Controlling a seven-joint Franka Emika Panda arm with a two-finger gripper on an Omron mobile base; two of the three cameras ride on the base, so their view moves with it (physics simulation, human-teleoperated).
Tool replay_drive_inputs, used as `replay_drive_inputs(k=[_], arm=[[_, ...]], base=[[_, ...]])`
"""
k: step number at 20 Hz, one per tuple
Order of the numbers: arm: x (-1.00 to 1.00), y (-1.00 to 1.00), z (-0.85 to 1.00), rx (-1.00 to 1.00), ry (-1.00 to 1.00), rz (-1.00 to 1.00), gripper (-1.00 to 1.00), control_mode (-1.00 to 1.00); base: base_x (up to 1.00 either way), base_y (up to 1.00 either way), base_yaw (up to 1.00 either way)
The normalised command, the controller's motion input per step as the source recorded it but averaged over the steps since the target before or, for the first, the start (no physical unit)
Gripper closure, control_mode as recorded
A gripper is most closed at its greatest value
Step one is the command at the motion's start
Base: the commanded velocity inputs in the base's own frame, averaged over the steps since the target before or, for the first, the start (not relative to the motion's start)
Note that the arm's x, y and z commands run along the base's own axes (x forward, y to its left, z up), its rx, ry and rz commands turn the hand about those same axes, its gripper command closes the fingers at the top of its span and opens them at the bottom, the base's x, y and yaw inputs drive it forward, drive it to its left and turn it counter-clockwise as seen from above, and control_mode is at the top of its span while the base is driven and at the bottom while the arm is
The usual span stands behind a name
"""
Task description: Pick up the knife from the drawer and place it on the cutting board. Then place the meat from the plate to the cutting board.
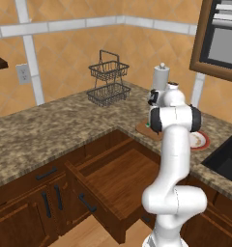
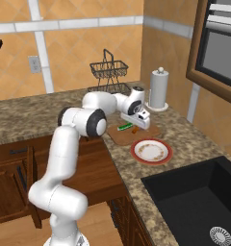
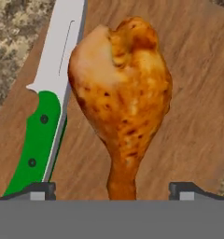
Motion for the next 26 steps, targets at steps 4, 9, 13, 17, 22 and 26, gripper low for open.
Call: replay_drive_inputs(k=[4, 9, 13, 17, 22, 26], arm=[[-1.0, 0.73, 0.51, -0.25, -0.17, 0.0, -1.0, -1.0], [-1.0, 0.74, 0.4, -0.17, -0.19, 0.02, -1.0, -1.0], [-1.0, 0.56, 0.71, 0.0, -0.15, 0.16, -1.0, -1.0], [-0.9, 0.54, 0.88, 0.04, 0.07, 0.54, -1.0, -1.0], [-0.53, 0.75, 0.59, -0.11, 0.34, 0.6, -1.0, -1.0], [-0.1, 1.0, 0.22, -0.45, 0.49, 0.28, -1.0, -1.0]], base=[[0.0, 0.0, 0.0], [0.0, 0.0, 0.0], [0.0, 0.0, 0.0], [0.0, 0.0, 0.0], [0.0, 0.0, 0.0], [0.0, 0.0, 0.0]])
